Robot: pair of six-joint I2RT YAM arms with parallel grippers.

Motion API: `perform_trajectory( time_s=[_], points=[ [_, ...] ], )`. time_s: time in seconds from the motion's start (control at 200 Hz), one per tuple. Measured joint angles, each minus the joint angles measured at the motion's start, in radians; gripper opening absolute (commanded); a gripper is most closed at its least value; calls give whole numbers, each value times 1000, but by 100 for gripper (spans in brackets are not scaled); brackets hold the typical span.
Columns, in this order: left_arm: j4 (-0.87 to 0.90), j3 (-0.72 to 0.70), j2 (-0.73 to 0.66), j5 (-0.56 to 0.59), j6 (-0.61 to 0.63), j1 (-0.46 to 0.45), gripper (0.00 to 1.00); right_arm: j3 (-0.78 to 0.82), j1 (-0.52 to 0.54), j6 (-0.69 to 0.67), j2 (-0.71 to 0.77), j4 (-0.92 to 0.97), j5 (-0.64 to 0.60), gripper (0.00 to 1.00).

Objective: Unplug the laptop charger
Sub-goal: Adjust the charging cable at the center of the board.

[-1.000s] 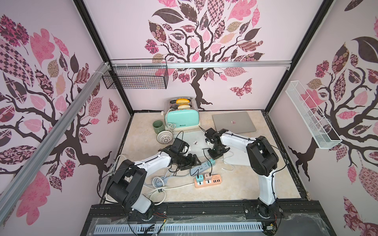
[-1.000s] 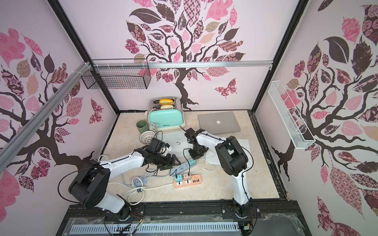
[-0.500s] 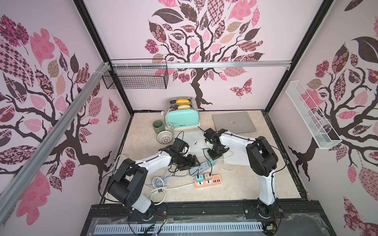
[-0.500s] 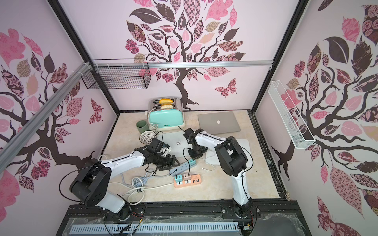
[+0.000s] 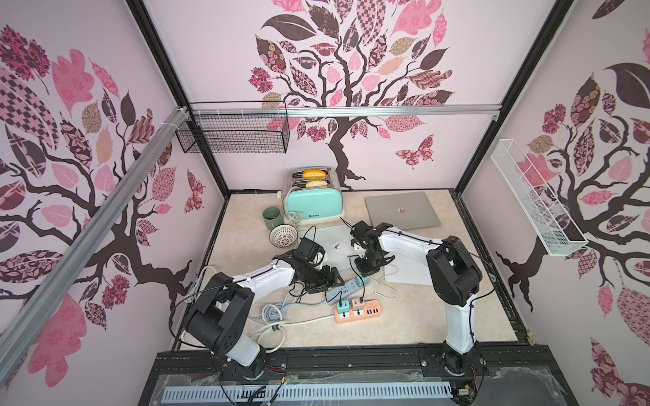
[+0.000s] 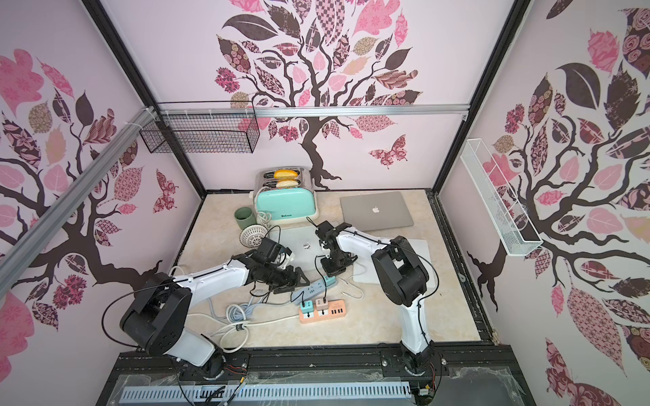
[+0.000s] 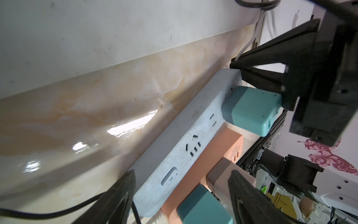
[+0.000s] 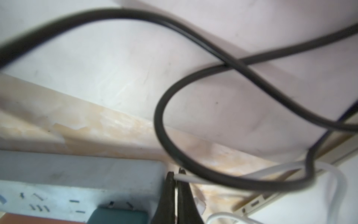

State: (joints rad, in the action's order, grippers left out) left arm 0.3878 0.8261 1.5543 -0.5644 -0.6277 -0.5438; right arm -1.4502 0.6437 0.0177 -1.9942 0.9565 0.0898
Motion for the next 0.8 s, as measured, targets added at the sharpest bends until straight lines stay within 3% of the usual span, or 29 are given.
perform_trajectory(
  time_s=[0.16,0.32,0.61,0.795],
  points=[
    [2,0,0,-1,8,0,84,0,1,1,6,22,-41,0],
    [13,0,0,2,23,0,85,0,-11,8,12,72,-101,9],
    [21,0,1,13,27,-19,86,14,-63,48,139,120,-96,43],
    [78,16,0,42,35,-21,86,39,-63,79,265,108,18,61]
  ],
)
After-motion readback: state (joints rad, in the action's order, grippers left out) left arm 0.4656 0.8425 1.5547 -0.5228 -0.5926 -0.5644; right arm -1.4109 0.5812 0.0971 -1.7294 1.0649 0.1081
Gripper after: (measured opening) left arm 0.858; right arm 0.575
